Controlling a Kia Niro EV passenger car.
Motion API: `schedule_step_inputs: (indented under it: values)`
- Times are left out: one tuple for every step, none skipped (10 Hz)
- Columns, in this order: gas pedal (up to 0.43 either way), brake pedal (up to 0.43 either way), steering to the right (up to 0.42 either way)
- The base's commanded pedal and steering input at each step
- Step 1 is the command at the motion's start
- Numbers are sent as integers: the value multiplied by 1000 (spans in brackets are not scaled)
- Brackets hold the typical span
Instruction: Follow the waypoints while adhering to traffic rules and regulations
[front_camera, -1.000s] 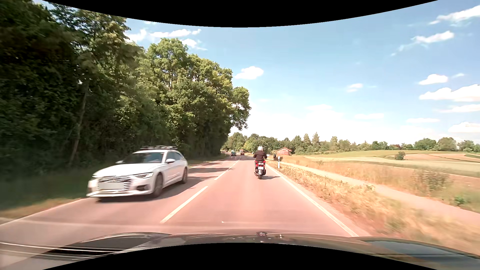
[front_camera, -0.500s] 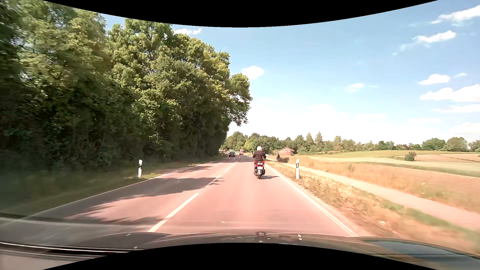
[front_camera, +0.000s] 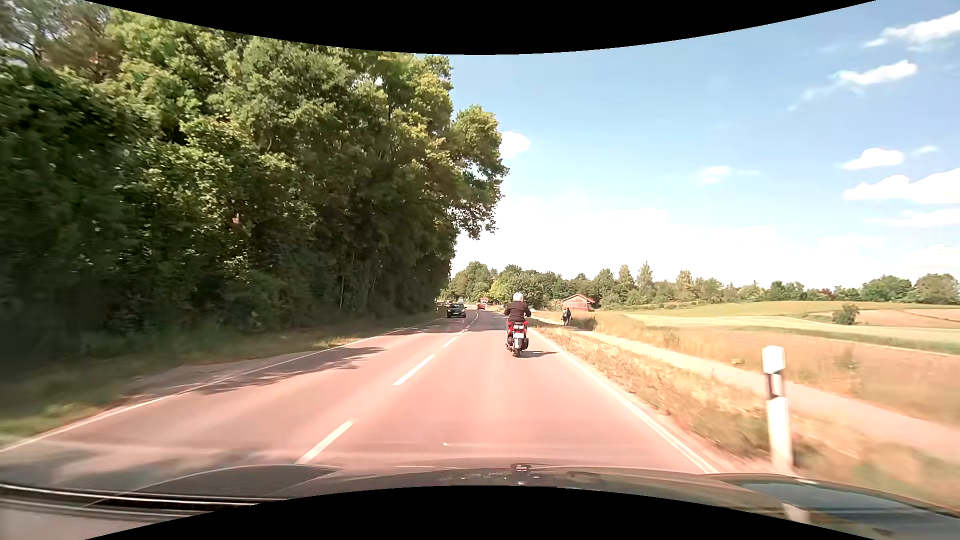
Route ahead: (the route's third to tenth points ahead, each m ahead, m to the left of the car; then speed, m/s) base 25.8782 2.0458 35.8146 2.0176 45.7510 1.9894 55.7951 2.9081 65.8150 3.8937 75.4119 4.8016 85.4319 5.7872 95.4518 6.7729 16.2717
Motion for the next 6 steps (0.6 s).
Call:
schedule_step_inputs:
  values:
    - [197,12,-1]
    - [209,12,-1]
    - [209,12,-1]
    - [220,12,-1]
    - [220,6,-2]
    - [220,12,-4]
